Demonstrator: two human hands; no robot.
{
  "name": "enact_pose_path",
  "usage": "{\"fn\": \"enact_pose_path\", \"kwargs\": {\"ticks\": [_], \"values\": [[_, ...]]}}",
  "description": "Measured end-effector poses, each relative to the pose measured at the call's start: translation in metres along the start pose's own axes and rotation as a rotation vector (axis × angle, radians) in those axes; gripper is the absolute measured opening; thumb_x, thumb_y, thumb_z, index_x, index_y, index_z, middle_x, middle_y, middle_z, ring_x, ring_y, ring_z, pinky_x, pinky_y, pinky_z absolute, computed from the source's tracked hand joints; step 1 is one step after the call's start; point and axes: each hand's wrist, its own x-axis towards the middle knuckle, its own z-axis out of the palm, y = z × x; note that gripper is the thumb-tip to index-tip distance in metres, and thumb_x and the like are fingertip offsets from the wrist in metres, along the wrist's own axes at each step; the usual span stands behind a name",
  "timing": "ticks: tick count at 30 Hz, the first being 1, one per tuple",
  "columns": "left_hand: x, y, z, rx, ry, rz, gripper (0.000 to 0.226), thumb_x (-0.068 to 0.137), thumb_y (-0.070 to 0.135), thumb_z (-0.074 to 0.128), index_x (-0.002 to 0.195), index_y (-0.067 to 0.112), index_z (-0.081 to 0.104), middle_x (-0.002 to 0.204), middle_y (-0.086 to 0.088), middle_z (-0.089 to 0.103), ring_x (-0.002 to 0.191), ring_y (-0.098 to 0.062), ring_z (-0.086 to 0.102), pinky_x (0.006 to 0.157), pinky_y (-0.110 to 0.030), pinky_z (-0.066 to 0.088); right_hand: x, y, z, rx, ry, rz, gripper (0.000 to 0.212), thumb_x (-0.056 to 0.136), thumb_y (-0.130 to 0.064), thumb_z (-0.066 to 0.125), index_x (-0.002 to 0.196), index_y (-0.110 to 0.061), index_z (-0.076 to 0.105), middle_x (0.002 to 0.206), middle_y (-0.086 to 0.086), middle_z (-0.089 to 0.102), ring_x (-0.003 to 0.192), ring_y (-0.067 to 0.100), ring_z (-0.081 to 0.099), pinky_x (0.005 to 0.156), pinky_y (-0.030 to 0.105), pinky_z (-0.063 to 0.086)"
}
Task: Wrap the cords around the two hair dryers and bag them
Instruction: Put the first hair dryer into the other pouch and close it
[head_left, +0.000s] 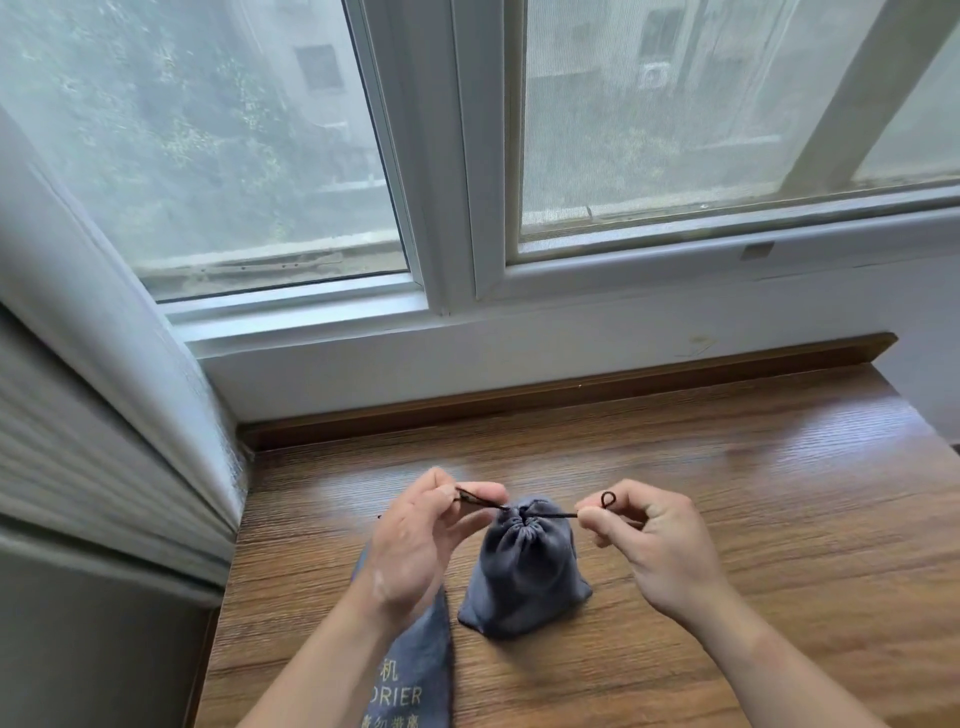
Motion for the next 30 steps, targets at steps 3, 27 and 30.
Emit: {"fn": "enact_pose_path", "kwargs": {"ticks": [3,27,30], "values": [[0.0,0.013,0.014,-0.075,-0.132,-0.018,0.027,0.106,0.009,0.037,0.08,0.012,0.043,0.083,-0.017,0.069,0.09,-0.03,0.068,0.082,-0.041,0.052,0.007,-0.03,0.007,0.281,-0.069,-0.008,0.023,0.091,-0.012,0.07,0.071,-0.011,0.061,0.09,0.011,0.079,0.076,0.022,0.074,0.061,0.035,0.063],[-0.012,0.001,0.017,0.396,-0.28,0.158,0.004,0.094,0.01,0.055,0.098,0.009,0.054,0.076,0.0,0.07,0.068,-0.01,0.056,0.067,-0.024,0.046,0.008,-0.037,0.034,0.32,-0.07,0.154,0.026,0.087,-0.011,0.078,0.076,-0.007,0.055,0.052,0.007,0.058,0.043,0.013,0.047,0.041,0.02,0.037],[-0.012,0.0,0.015,0.426,-0.232,0.157,0.013,0.101,0.001,0.057,0.102,0.009,0.048,0.077,-0.004,0.073,0.067,-0.011,0.06,0.068,-0.024,0.049,0.002,-0.034,0.037,0.348,-0.108,0.13,0.018,0.09,-0.012,0.075,0.076,-0.005,0.068,0.061,0.005,0.066,0.052,0.016,0.051,0.047,0.022,0.042]]}}
